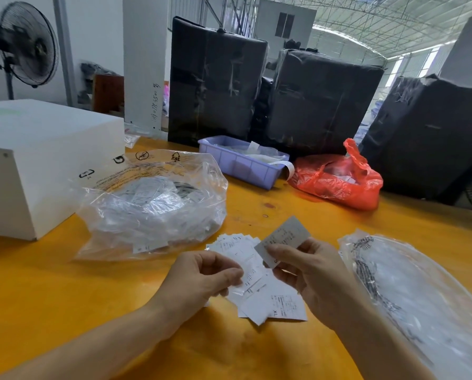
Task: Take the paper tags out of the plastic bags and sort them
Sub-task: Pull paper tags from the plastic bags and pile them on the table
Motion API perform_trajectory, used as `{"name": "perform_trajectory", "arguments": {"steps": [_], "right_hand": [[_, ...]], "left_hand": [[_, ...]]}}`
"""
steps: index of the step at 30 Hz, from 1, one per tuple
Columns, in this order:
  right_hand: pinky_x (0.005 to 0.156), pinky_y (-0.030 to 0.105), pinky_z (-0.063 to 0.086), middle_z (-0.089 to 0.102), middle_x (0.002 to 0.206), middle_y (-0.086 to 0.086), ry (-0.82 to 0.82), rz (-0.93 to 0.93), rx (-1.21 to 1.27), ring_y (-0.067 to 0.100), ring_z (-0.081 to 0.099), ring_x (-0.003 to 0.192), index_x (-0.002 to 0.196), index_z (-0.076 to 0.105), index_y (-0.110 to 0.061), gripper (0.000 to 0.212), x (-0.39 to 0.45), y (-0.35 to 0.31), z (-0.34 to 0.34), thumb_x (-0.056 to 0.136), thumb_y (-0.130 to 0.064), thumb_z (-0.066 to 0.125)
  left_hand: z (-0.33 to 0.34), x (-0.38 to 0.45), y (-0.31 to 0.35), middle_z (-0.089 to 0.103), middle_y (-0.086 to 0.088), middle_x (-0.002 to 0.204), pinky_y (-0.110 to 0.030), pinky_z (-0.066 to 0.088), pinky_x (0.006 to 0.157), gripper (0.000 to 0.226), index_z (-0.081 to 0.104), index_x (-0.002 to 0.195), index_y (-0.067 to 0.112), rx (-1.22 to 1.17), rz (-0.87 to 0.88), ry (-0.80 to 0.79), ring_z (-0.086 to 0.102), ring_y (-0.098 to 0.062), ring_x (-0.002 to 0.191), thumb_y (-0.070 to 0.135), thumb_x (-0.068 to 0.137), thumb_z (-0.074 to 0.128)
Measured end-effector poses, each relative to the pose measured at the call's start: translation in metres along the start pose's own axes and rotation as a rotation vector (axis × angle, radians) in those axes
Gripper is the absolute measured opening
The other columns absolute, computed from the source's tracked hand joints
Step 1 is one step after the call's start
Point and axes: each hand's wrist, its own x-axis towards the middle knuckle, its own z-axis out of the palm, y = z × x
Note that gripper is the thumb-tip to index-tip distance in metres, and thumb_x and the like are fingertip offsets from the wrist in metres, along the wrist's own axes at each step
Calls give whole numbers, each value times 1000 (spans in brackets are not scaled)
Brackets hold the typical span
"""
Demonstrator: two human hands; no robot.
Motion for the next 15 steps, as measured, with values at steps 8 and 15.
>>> {"name": "perform_trajectory", "arguments": {"steps": [8, 15], "right_hand": [[57, 20, 48, 69, 69, 3, 10, -101, 20, 9, 60, 58, 65, 76, -19, 12, -7, 3, 10, 53, -23, 77], [67, 29, 46, 71, 70, 4, 0, -145, -72, 14, 61, 65, 69, 76, -20, 16, -10, 8, 15, 54, -25, 77]], "left_hand": [[3, -3, 2, 72, -9, 70, -15, 43, 51, 4, 75, 77, 6, 15, -11, -47, 53, -6, 51, 10, 76, 73], [5, -6, 5, 71, -6, 67, -16, 46, 51, 3, 76, 74, 10, 32, 1, -75, 55, -6, 51, 9, 75, 73]]}}
